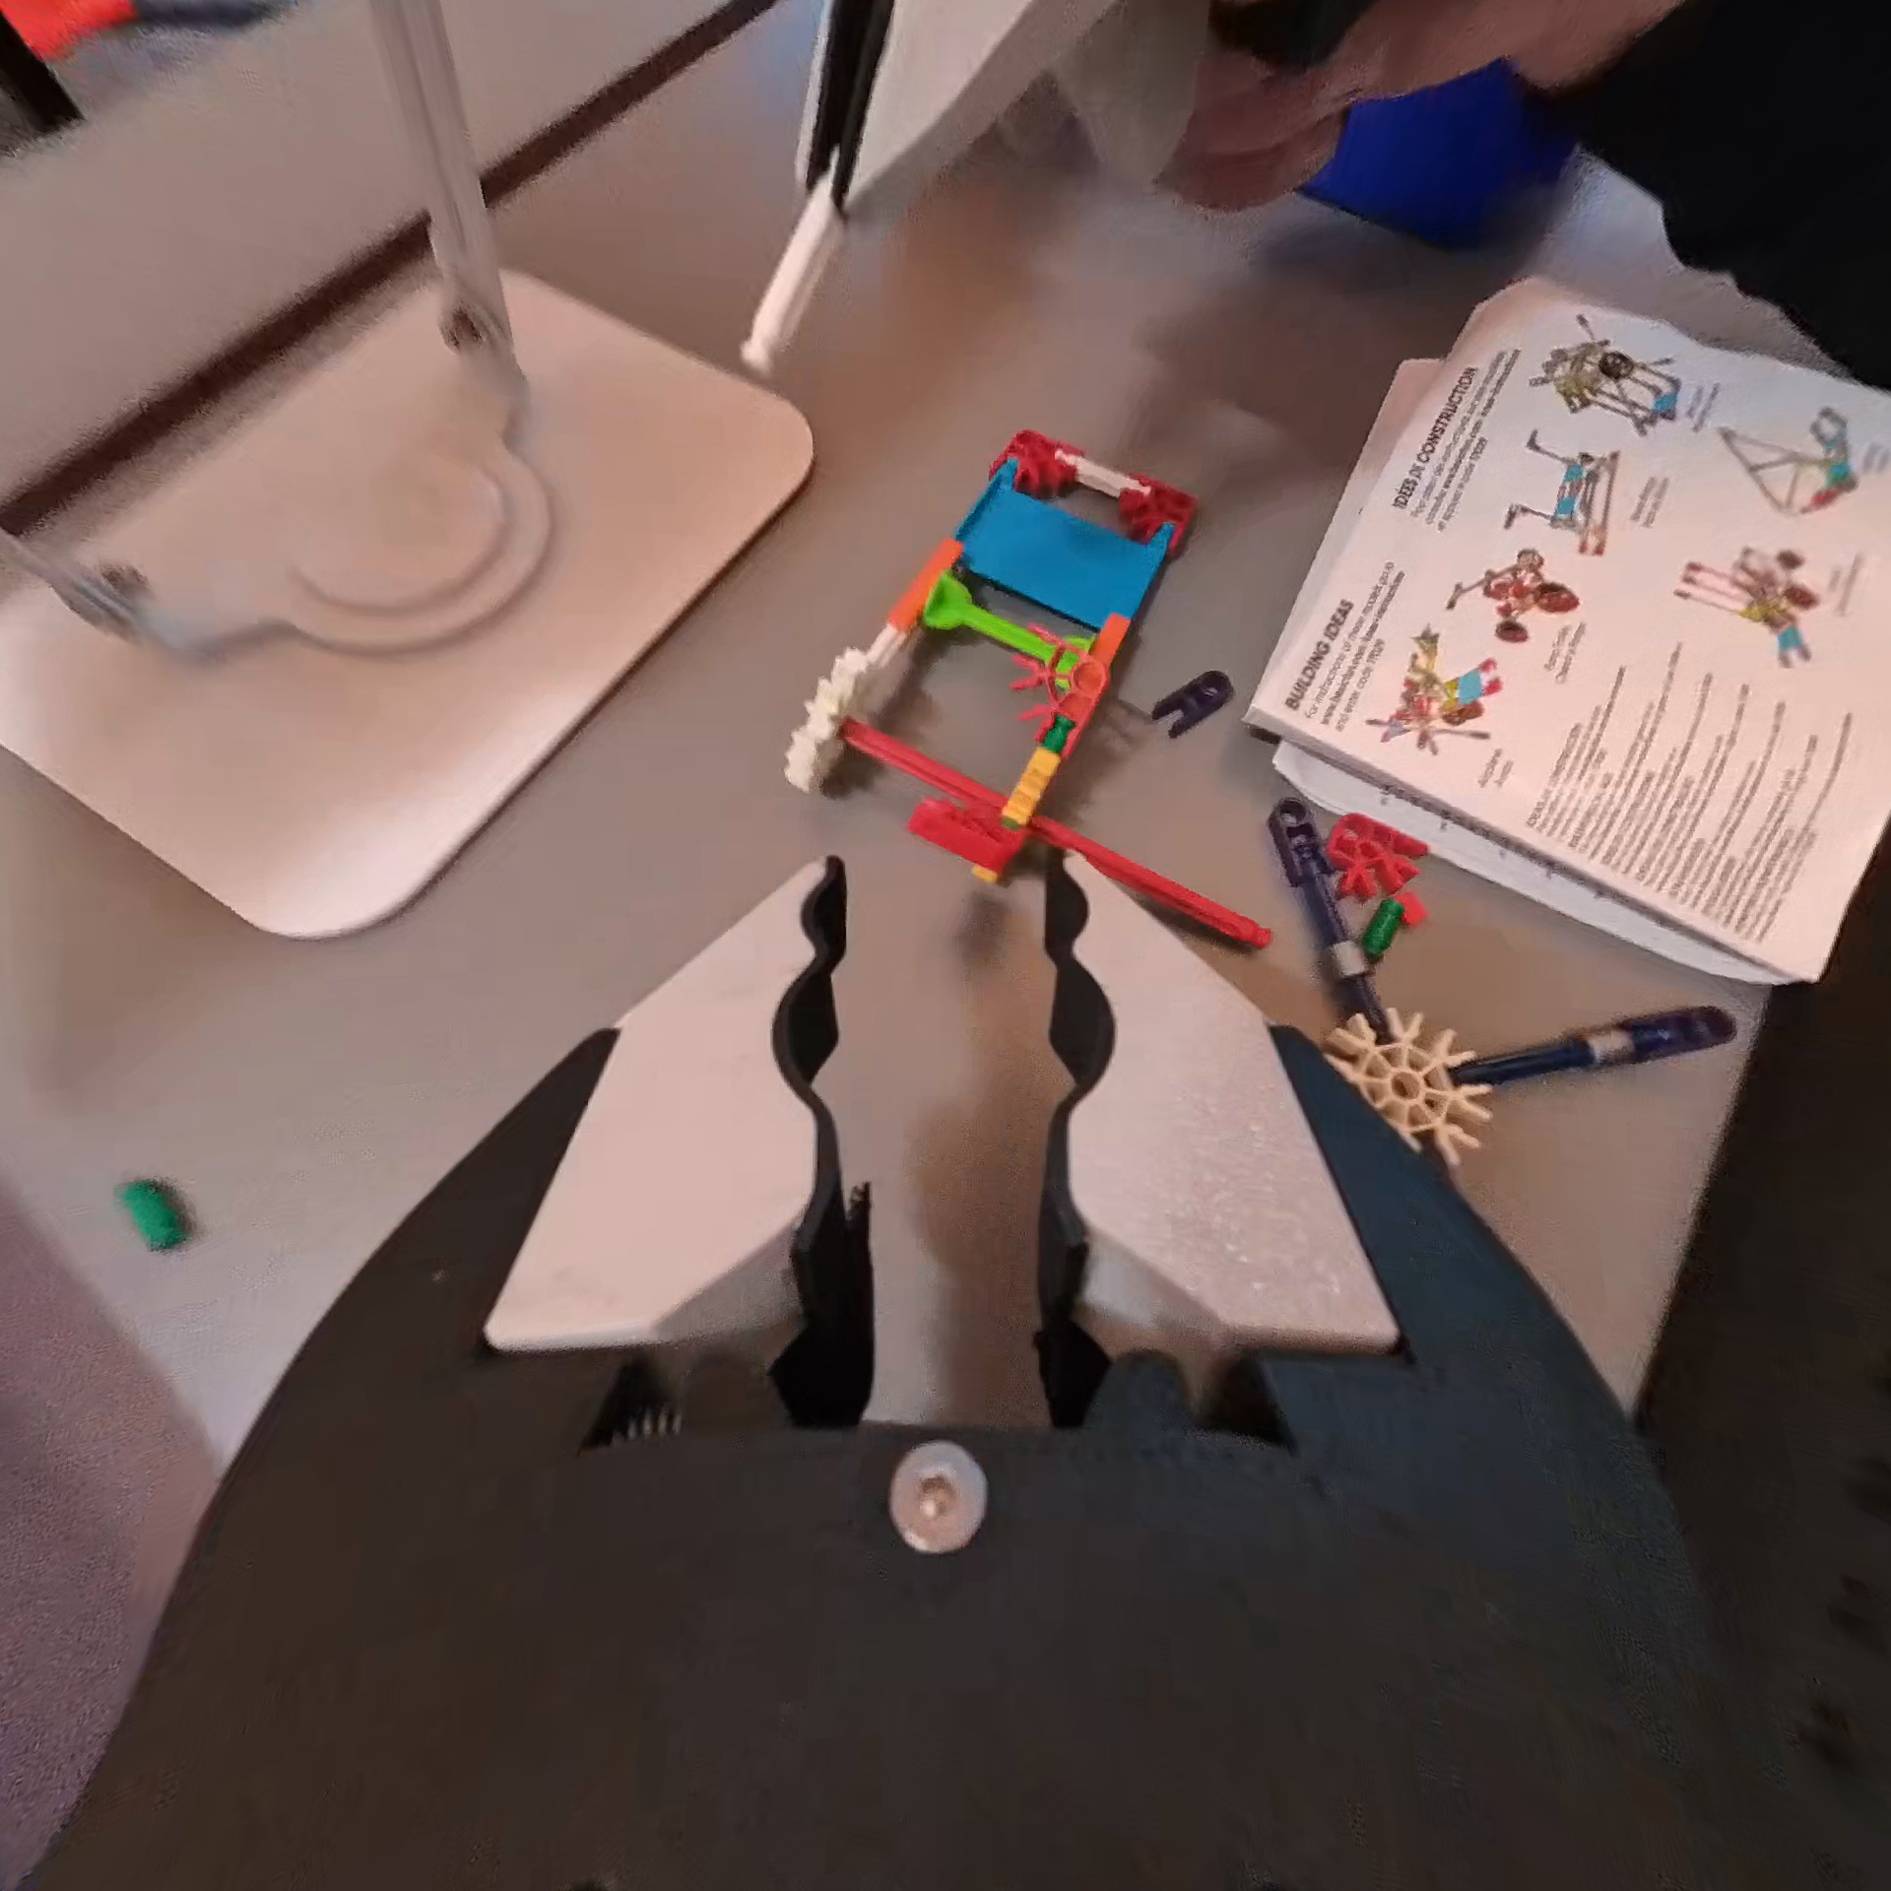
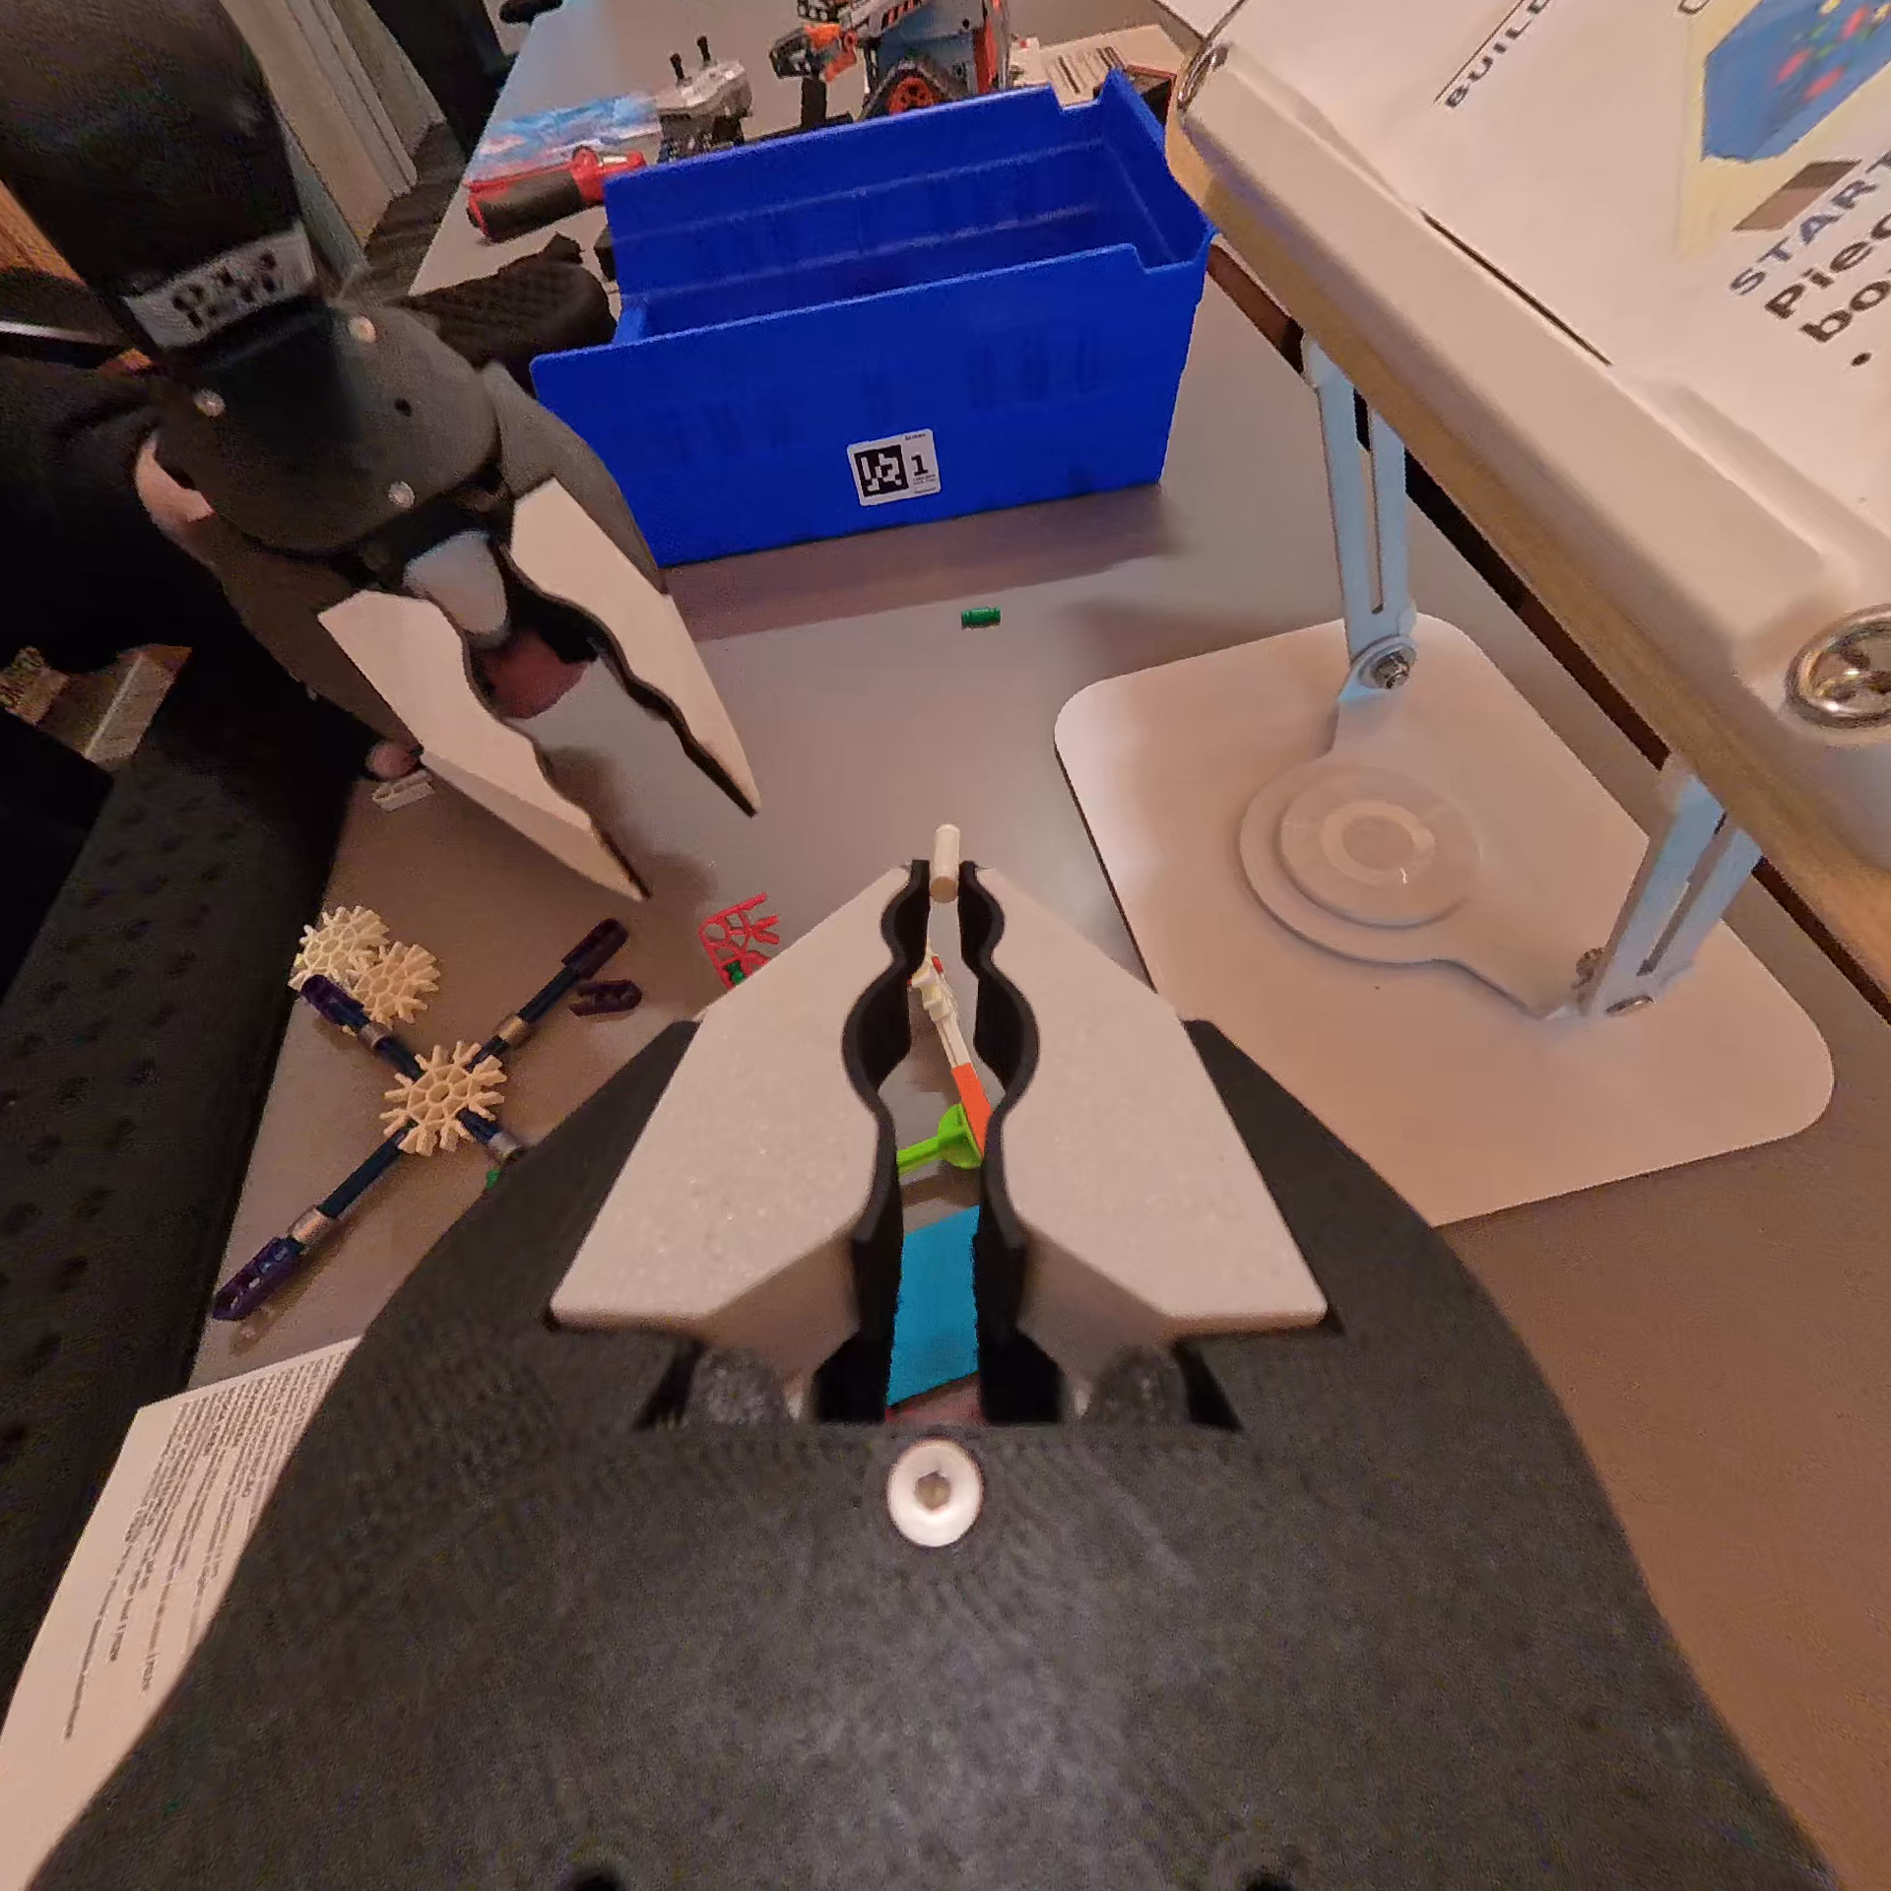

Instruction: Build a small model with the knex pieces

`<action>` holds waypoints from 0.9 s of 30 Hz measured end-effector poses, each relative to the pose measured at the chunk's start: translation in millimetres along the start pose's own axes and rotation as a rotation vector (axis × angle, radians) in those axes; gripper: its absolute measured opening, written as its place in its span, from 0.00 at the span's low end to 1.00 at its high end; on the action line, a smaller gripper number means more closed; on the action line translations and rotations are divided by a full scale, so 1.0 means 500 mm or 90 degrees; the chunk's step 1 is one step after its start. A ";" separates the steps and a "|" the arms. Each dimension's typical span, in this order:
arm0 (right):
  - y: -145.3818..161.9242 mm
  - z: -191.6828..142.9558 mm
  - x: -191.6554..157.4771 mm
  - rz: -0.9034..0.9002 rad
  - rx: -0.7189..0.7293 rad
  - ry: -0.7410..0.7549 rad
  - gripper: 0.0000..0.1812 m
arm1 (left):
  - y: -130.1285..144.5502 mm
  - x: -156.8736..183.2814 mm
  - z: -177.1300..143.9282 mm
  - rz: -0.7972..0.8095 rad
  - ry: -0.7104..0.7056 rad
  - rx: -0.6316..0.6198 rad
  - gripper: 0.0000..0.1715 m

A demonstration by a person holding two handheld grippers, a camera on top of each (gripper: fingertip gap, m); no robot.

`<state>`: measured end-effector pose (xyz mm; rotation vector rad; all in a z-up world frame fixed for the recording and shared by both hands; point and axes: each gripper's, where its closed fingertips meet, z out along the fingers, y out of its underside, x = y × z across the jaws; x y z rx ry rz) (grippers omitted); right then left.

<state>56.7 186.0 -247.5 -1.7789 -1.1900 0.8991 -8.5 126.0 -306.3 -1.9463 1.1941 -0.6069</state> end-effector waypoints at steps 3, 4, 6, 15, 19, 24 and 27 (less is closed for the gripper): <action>0.002 0.002 -0.005 -0.003 -0.004 -0.008 0.01 | 0.022 0.022 0.023 -0.068 0.032 -0.014 0.21; 0.002 0.003 -0.009 -0.005 -0.007 -0.009 0.02 | 0.025 0.025 0.031 -0.075 0.032 -0.020 0.21; 0.003 0.006 -0.015 -0.012 -0.012 -0.013 0.01 | 0.023 0.021 0.046 -0.081 0.020 -0.017 0.17; 0.003 0.000 -0.040 -0.036 -0.019 -0.049 0.02 | -0.004 0.000 0.057 0.022 -0.006 -0.002 0.05; 0.011 0.002 -0.052 -0.044 -0.027 -0.075 0.02 | -0.020 -0.034 0.044 0.099 0.013 -0.003 0.04; 0.013 0.002 -0.059 -0.049 -0.029 -0.086 0.02 | -0.045 -0.095 0.007 0.207 -0.011 -0.046 0.00; 0.007 -0.005 -0.058 -0.050 -0.024 -0.085 0.02 | -0.054 -0.103 -0.012 0.217 0.017 -0.082 0.00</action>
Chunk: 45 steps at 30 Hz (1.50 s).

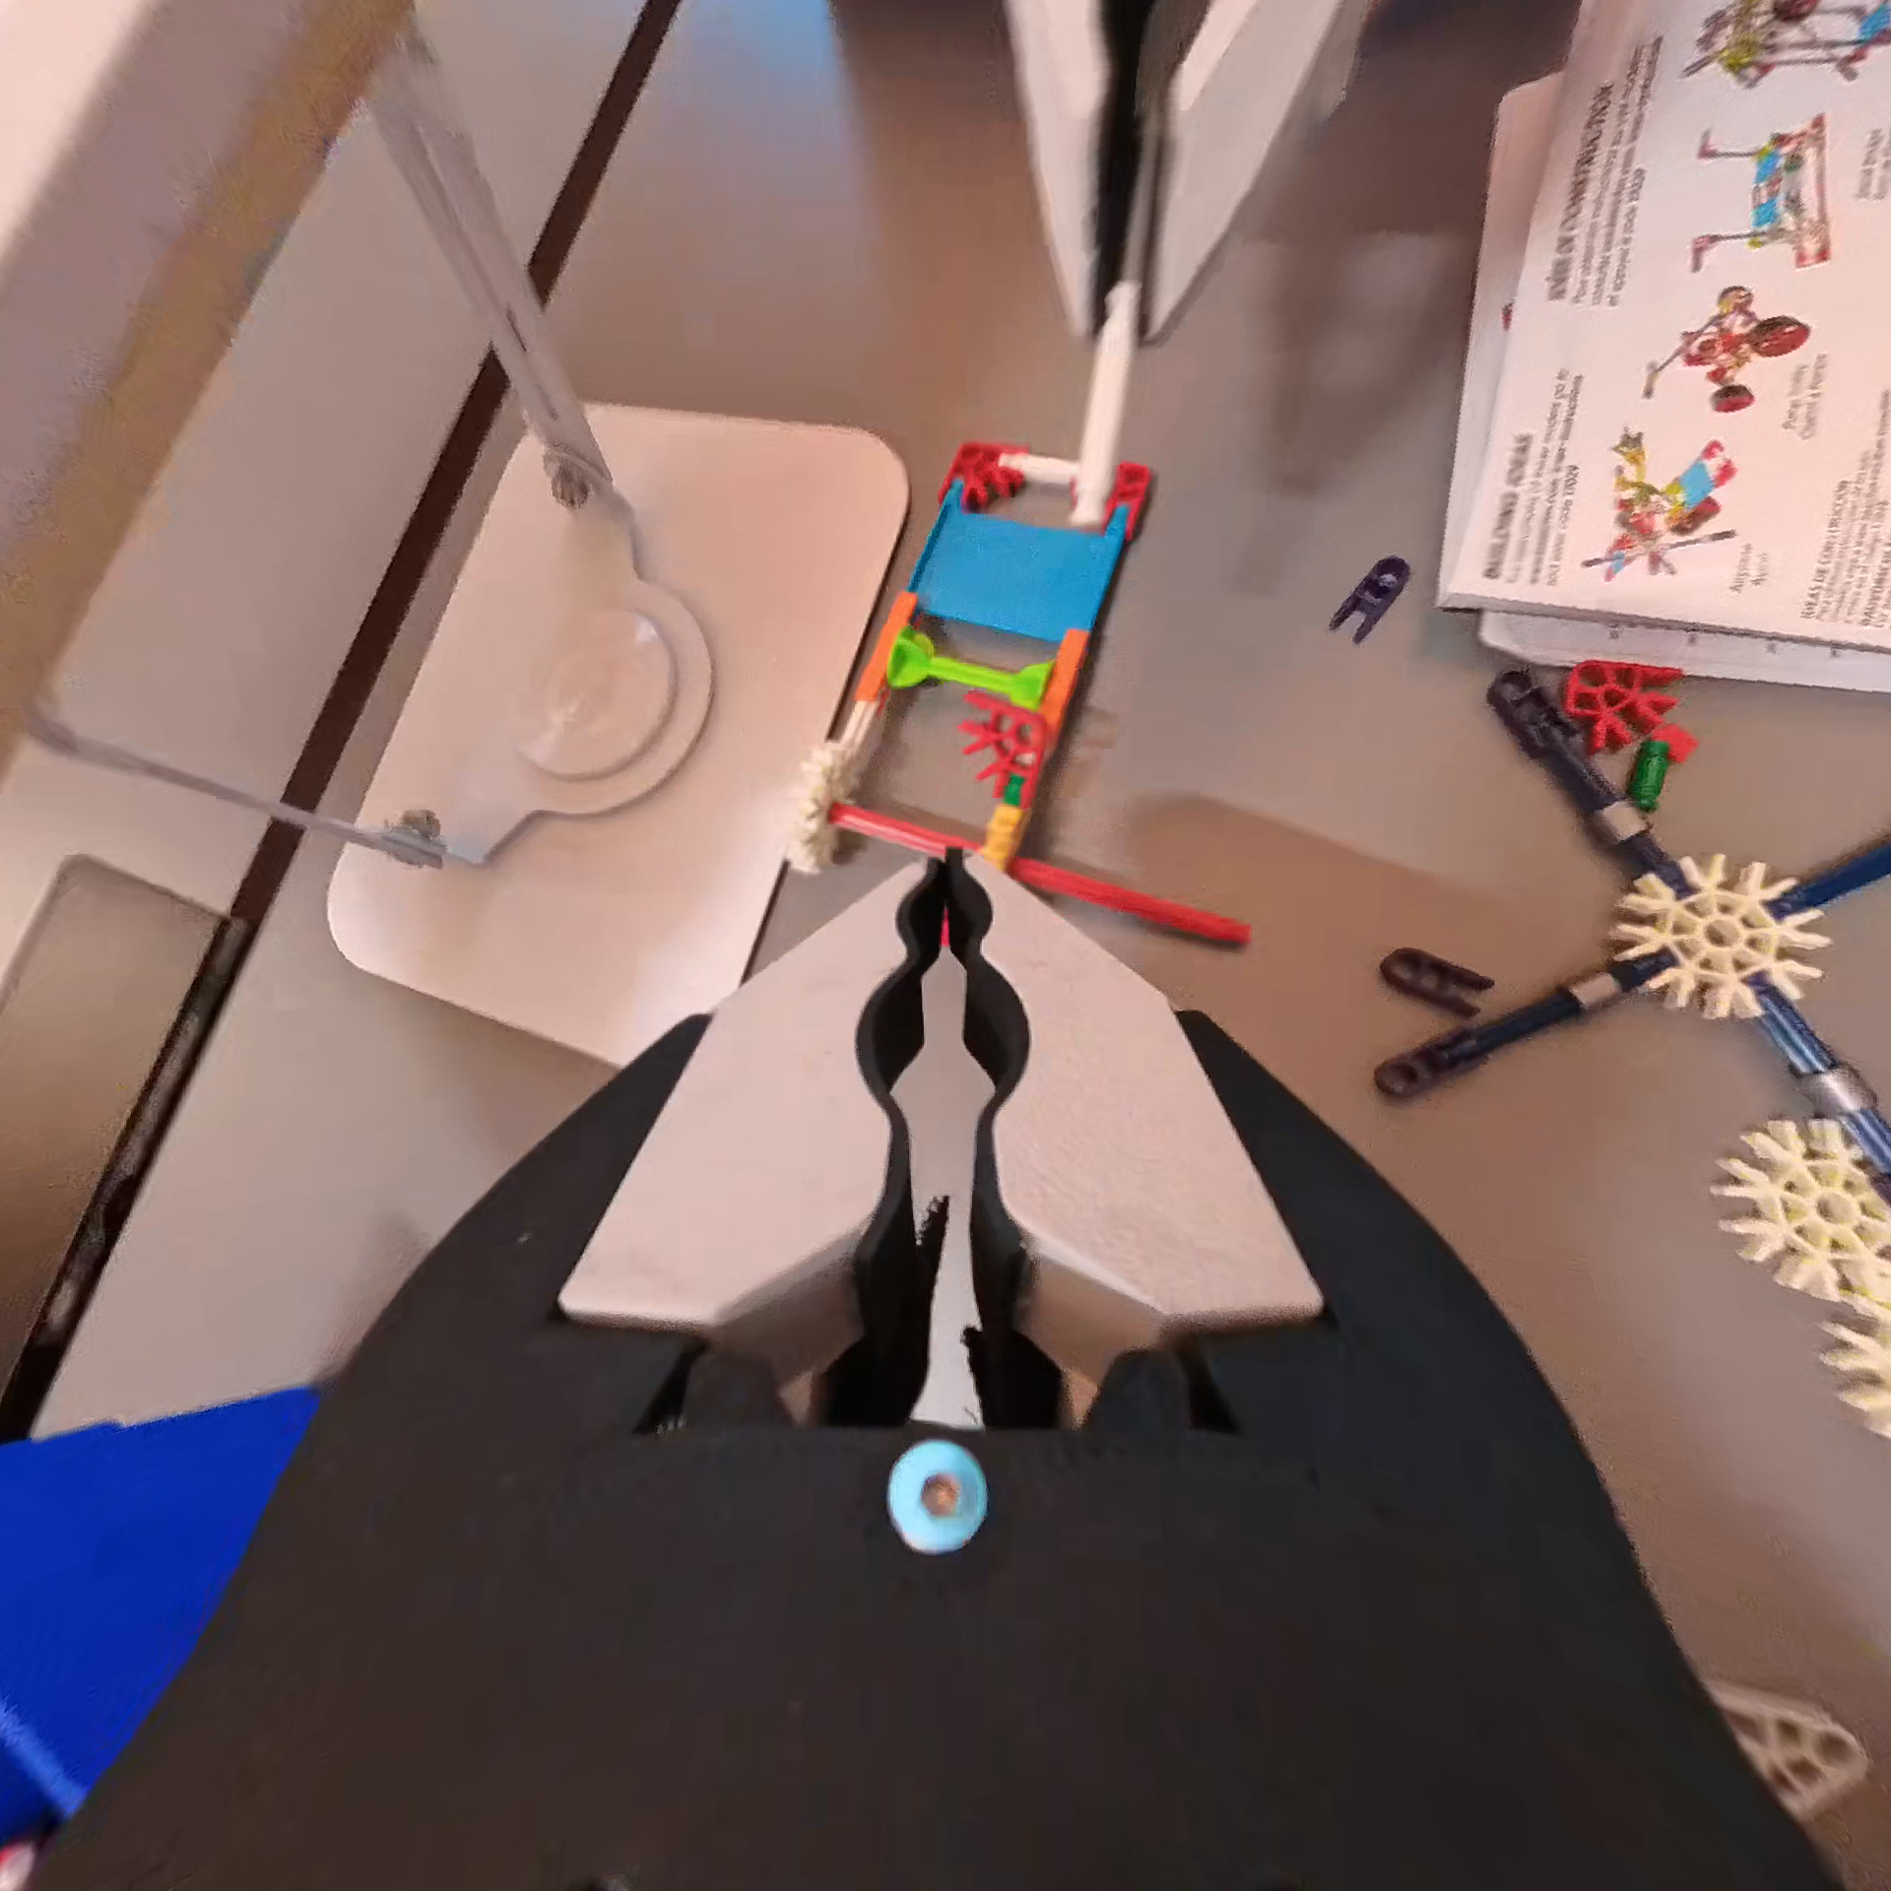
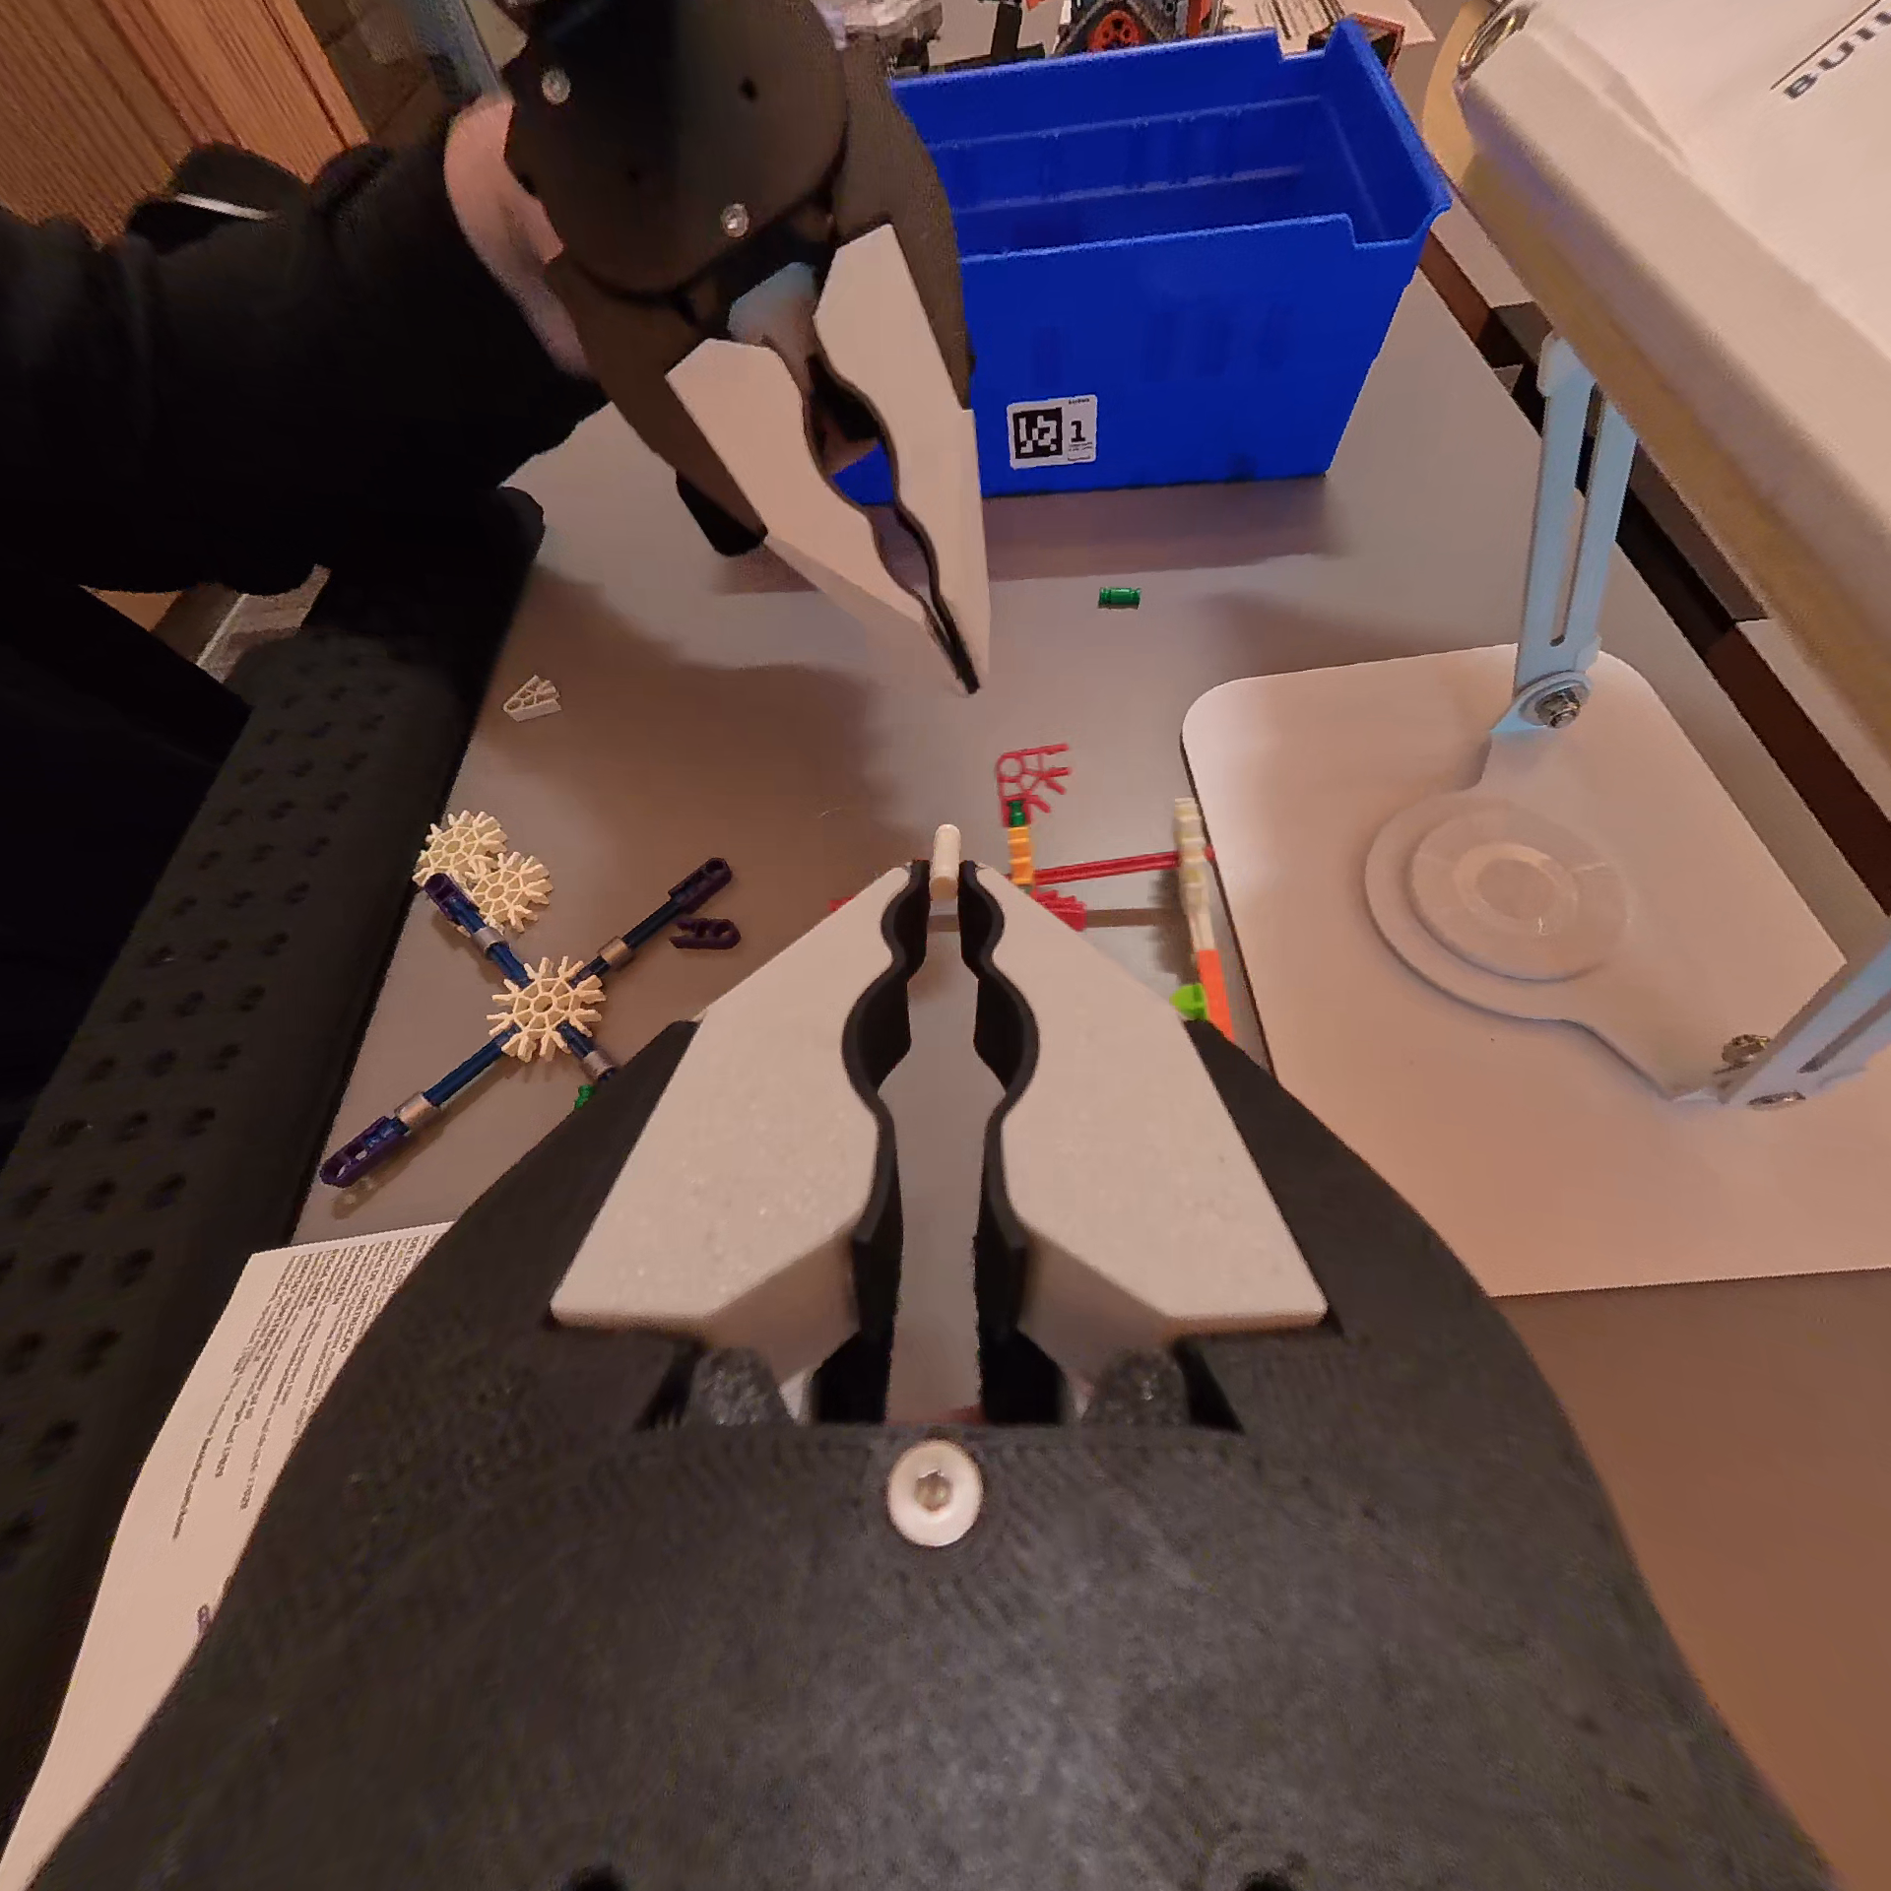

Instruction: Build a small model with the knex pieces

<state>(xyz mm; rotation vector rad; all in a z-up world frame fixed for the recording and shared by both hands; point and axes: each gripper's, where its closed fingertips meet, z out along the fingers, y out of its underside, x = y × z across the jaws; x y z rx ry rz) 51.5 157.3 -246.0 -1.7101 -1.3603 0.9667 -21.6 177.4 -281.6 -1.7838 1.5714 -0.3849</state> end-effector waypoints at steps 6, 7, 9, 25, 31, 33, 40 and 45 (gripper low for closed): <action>0.003 -0.006 0.010 0.005 0.002 0.007 0.02 | 0.058 -0.026 0.017 -0.177 -0.017 -0.051 0.12; 0.003 -0.006 0.011 0.005 0.003 0.008 0.02 | 0.067 -0.014 0.022 -0.219 -0.005 -0.055 0.19; 0.002 -0.006 0.012 0.006 0.004 0.008 0.02 | 0.069 0.013 0.030 -0.295 0.025 -0.027 0.25; -0.009 -0.007 -0.002 -0.004 0.016 -0.007 0.02 | 0.013 -0.032 0.031 -0.319 0.039 0.119 0.03; -0.020 -0.001 -0.023 0.001 0.041 -0.047 0.02 | -0.025 -0.038 -0.004 -0.205 0.127 0.119 0.02; -0.024 0.000 -0.026 0.001 0.046 -0.053 0.02 | -0.014 -0.024 0.005 -0.146 0.141 0.077 0.03; -0.032 0.050 -0.026 0.003 0.028 -0.120 0.02 | 0.012 0.029 0.058 -0.118 0.202 0.040 0.04; 0.003 0.093 -0.003 0.012 -0.050 -0.184 0.02 | 0.034 0.039 0.079 -0.136 0.203 0.030 0.05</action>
